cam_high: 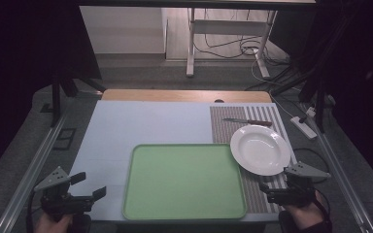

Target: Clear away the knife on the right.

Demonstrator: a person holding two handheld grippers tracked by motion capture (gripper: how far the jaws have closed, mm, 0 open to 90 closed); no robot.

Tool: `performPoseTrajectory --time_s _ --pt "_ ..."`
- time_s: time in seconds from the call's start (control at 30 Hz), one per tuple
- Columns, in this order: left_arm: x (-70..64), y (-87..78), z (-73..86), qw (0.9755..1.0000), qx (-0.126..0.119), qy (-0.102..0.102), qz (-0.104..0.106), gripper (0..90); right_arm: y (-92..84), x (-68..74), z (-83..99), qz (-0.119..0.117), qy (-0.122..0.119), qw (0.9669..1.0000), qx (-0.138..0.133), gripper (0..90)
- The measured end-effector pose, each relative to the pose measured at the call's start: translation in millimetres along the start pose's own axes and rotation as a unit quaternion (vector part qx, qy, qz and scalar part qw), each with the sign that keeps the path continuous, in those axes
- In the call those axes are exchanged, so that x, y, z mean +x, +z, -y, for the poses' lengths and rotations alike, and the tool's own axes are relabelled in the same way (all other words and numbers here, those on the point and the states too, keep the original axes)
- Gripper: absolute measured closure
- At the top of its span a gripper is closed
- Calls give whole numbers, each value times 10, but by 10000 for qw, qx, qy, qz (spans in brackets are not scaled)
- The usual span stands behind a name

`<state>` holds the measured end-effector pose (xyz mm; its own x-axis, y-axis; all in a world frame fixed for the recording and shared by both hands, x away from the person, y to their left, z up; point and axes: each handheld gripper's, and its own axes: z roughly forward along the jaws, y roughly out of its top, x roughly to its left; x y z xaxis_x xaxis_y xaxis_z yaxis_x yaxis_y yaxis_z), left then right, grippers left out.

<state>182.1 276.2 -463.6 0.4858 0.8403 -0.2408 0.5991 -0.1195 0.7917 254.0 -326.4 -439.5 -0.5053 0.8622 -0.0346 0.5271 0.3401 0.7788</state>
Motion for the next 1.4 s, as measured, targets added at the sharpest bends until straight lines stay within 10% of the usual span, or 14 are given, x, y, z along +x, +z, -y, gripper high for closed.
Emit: performPoseTrajectory --time_s 1.4 --pt "-96 42 -19 9984 149 407 -357 19 10 -31 -16 -254 84 9996 61 3"
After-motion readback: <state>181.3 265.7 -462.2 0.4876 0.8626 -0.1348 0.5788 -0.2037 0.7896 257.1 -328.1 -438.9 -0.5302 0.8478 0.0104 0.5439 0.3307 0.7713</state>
